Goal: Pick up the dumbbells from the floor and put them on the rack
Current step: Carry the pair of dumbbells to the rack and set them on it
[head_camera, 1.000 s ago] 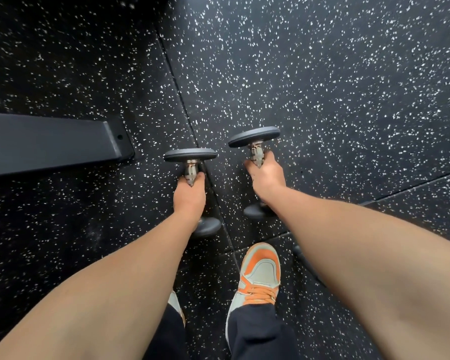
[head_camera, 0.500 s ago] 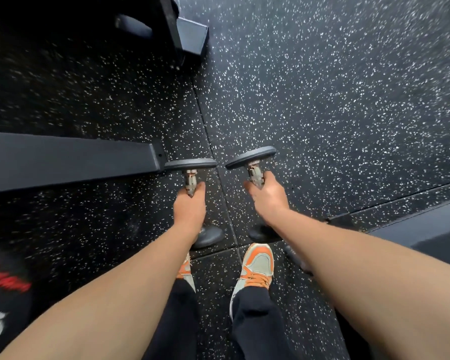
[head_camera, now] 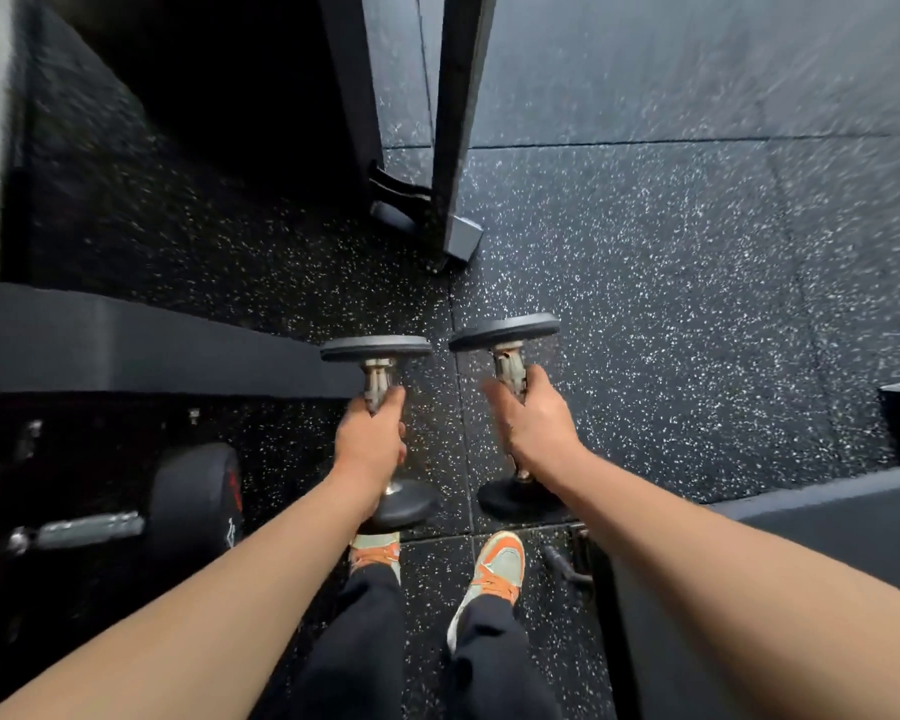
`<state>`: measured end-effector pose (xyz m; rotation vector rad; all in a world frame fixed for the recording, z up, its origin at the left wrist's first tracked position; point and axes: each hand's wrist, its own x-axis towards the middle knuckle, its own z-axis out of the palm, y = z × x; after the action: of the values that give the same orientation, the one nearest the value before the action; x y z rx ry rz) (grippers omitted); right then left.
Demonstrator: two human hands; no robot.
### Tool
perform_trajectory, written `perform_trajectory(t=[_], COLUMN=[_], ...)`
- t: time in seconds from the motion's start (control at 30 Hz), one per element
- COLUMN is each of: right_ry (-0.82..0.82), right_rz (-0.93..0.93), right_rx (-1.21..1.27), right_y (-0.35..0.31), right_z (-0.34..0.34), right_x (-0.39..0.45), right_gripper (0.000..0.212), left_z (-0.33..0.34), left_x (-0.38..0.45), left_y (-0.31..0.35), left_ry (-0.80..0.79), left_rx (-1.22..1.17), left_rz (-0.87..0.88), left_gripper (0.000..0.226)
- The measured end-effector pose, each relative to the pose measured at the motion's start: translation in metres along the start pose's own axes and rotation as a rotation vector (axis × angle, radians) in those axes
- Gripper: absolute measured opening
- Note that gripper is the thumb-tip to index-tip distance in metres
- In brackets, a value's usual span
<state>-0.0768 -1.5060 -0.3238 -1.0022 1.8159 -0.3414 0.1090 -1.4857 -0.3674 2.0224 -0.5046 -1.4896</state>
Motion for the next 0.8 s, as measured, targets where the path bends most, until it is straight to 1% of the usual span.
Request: perform_trajectory(t=[0.2, 0.37, 0.47, 0.53, 0.6, 0.8], right_ry=[-0.077, -0.172, -0.273, -0.296, -0.351, -0.548], right_rz=[-0.113, -0.223, -0.274, -0.306, -0.342, -0.452], right_rx=[0.076, 0.055, 0.004, -0.032, -0.077, -0.25], right_y=[-0.086, -0.133, -0.147, -0.147, -0.149, -0.163], right_z=[-0.015, -0.02, -0.025, -0.029, -0.03, -0.012], right_x=[-0.061, -0.112, -0.144, -0.156, -0.175, -0.247], right_gripper=[0.023, 0.024, 0.023, 0.023, 0.023, 0.024], left_z=[-0.048, -0.082, -0.099, -0.106, -0.118, -0.157], left_x=[-0.065, -0.119, -0.161, -0.184, -0.216, -0.314], left_y=[0.061, 0.081, 0.075, 0.068, 0.053, 0.001], left_ry=[0.031, 0.135, 0.226, 0.264, 0.342, 0.536], left_rx=[-0.054, -0.197, -0.304, -0.313, -0.353, -0.647], left_rz=[0.065, 0.061, 0.047, 0.029, -0.003, -0.053], left_gripper=[0.029, 0.026, 0.025, 0.03, 0.035, 0.028])
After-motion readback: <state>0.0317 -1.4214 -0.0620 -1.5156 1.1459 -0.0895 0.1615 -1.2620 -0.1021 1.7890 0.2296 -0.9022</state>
